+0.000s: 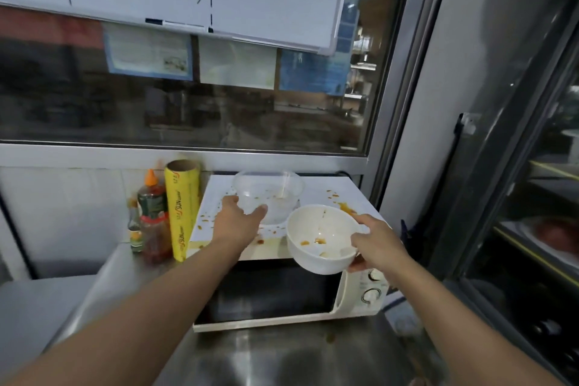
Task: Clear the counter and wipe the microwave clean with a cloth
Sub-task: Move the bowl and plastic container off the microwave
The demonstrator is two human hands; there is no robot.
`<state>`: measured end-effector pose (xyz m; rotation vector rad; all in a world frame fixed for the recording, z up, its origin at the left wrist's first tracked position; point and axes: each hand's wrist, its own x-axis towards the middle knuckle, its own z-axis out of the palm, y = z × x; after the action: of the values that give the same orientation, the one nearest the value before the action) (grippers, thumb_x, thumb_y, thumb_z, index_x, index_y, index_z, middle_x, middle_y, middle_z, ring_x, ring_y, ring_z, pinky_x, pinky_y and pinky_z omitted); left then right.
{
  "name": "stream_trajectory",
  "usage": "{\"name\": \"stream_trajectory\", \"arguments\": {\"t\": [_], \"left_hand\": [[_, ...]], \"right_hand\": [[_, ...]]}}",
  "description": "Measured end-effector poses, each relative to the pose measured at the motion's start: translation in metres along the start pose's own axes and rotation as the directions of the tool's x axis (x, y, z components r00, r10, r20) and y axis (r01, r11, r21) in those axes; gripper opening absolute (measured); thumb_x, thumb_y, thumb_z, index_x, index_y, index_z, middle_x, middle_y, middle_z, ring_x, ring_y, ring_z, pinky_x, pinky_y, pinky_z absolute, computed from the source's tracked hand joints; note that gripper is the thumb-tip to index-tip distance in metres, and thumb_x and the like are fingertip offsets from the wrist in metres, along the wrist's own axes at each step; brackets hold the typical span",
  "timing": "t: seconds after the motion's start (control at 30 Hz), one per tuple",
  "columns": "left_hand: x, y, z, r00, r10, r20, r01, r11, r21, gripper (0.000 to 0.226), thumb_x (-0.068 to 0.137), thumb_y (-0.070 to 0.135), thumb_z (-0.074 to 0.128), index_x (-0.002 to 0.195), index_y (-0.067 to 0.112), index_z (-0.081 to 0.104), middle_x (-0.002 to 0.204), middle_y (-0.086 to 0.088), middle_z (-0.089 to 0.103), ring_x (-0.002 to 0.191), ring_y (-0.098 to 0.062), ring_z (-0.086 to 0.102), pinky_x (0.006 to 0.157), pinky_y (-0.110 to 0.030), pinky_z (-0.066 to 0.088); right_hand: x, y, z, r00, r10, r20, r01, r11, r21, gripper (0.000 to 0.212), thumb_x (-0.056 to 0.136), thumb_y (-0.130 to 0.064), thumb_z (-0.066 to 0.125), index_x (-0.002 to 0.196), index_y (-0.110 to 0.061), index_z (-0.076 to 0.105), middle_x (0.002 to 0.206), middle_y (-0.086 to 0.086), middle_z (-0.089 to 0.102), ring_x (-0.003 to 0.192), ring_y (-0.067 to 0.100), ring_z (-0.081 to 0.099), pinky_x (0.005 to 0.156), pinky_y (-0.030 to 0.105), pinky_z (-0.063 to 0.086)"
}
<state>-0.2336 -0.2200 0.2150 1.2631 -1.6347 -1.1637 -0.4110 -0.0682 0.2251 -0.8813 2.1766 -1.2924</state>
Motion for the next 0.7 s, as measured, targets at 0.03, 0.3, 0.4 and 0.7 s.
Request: {"name": "stream_trajectory", "arguments": {"t": [0.03, 0.3, 0.4, 0.7], "left_hand": [[0.009, 0.003, 0.004, 0.999, -0.022, -0.027, 0.022, 1.0, 0.01, 0.071, 0.083, 0.042, 0.064, 0.139, 0.011, 0.032, 0.131, -0.012, 0.052, 0.112, -0.028, 0.053, 0.082, -0.032, 0.043], [0.065, 0.008, 0.023, 0.969, -0.237, -0.065, 0.241, 0.968, 0.065, 0.075, 0.084, 0.049, 0.059, 0.138, 0.009, 0.027, 0.122, -0.014, 0.056, 0.095, -0.032, 0.065, 0.084, -0.045, 0.052], [0.071, 0.008, 0.027, 0.958, -0.287, -0.006, 0.286, 0.958, -0.024, 0.065, 0.085, 0.038, 0.061, 0.135, 0.01, 0.03, 0.114, -0.012, 0.056, 0.078, -0.029, 0.069, 0.069, -0.039, 0.055], [0.053, 0.006, 0.018, 0.953, -0.303, 0.001, 0.299, 0.94, -0.164, 0.046, 0.088, 0.005, 0.051, 0.131, 0.013, 0.037, 0.117, -0.014, 0.05, 0.055, -0.024, 0.067, 0.041, -0.024, 0.051]], "right_hand": [[0.005, -0.001, 0.0, 1.0, -0.008, 0.003, 0.009, 1.0, -0.003, 0.048, 0.082, -0.005, 0.044, 0.124, -0.028, 0.051, 0.114, 0.004, 0.052, 0.064, 0.025, 0.068, 0.051, 0.037, 0.058], [0.027, -0.001, -0.002, 0.998, -0.055, 0.018, 0.054, 0.998, 0.023, 0.048, 0.081, -0.004, 0.045, 0.122, -0.027, 0.053, 0.105, 0.001, 0.053, 0.061, 0.022, 0.067, 0.049, 0.035, 0.058], [0.031, 0.001, -0.004, 0.998, -0.065, 0.022, 0.065, 0.998, 0.021, 0.046, 0.081, -0.005, 0.046, 0.119, -0.027, 0.054, 0.102, -0.001, 0.053, 0.058, 0.021, 0.068, 0.047, 0.032, 0.057], [0.029, 0.003, -0.006, 0.995, -0.082, 0.058, 0.079, 0.996, 0.045, 0.039, 0.083, -0.005, 0.045, 0.111, -0.032, 0.052, 0.104, 0.002, 0.055, 0.054, 0.022, 0.068, 0.044, 0.024, 0.052]]}}
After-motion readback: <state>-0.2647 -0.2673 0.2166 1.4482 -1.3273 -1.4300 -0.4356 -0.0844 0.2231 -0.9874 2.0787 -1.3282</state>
